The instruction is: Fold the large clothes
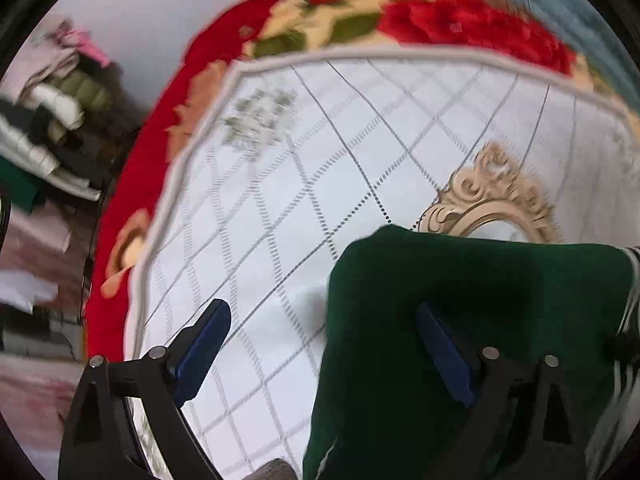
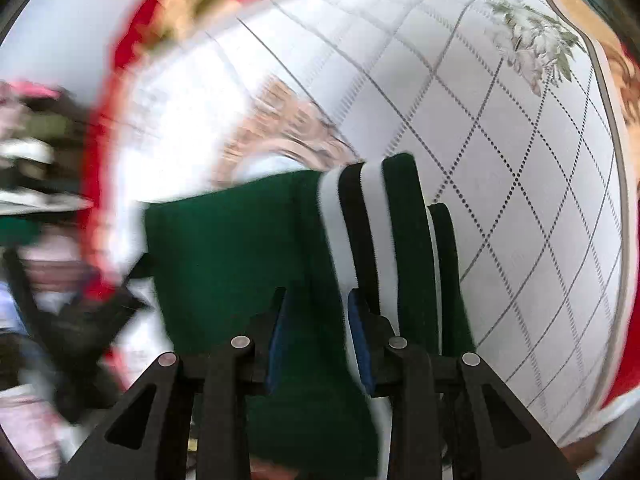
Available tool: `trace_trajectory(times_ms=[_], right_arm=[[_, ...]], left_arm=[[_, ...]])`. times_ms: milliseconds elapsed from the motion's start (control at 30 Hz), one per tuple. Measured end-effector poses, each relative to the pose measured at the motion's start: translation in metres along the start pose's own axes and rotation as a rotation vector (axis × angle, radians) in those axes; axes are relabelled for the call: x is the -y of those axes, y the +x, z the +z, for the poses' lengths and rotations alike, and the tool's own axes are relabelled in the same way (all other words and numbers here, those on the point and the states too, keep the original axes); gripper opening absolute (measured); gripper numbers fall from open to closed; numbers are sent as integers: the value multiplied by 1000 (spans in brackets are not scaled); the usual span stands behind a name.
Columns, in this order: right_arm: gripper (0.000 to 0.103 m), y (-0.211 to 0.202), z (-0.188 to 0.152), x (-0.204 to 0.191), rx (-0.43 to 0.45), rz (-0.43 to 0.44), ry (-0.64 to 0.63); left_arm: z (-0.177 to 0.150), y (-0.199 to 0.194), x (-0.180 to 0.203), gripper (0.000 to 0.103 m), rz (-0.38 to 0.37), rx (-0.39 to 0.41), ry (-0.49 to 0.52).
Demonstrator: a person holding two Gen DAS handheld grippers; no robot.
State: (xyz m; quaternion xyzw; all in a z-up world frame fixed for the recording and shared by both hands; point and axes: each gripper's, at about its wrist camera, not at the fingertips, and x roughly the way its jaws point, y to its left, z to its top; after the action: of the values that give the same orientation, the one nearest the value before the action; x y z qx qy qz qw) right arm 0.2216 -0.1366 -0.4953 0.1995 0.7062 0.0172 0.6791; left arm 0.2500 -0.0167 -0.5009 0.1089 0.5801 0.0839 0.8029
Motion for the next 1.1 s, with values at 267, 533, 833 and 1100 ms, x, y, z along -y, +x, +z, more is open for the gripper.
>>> trace_trajectory(times_ms=[267, 533, 833, 1100], right_arm=[[55, -20, -3, 49, -62, 134, 143], [81, 5, -88, 112, -215, 129, 233], [11, -20, -111, 93, -116, 182, 251], [13, 23, -118, 107, -204, 13, 230]], left_arm=[[-1, -3, -17, 97, -103, 3, 9], [-70, -19, -64, 97, -131, -118, -124], [-101, -13, -40, 97, 8, -138, 1], [-93, -24, -38, 97, -1, -141, 9]])
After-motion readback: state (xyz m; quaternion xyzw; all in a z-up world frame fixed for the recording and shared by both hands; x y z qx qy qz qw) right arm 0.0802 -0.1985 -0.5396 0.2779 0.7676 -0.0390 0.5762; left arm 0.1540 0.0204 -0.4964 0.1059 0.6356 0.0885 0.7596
